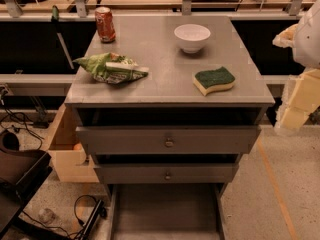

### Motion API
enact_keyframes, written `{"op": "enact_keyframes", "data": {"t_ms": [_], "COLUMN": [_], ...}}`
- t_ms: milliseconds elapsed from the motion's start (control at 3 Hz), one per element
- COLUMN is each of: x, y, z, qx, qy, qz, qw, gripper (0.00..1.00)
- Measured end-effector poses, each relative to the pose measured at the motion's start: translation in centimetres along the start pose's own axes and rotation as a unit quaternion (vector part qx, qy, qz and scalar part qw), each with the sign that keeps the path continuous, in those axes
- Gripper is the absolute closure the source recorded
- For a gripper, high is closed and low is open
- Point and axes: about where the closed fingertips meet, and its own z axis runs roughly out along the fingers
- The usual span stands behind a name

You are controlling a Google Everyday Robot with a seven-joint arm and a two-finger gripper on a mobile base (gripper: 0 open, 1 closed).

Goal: Place green jalapeno chip bag into bottom drawer

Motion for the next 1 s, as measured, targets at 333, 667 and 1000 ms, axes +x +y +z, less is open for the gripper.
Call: {"op": "enact_keyframes", "data": {"t_ms": [333,667,1000], "x": [0.0,-2.8,-8.4], "y": [0.0,-3.3,-8.9], "z": [0.0,0.4,2.6], "qx": [0.000,0.007,0.010], "qy": [0.000,-0.057,-0.185], "qz": [0.000,0.001,0.018], "qw": [1.0000,0.9983,0.9825], "gripper": [0.00,0.00,0.00]}}
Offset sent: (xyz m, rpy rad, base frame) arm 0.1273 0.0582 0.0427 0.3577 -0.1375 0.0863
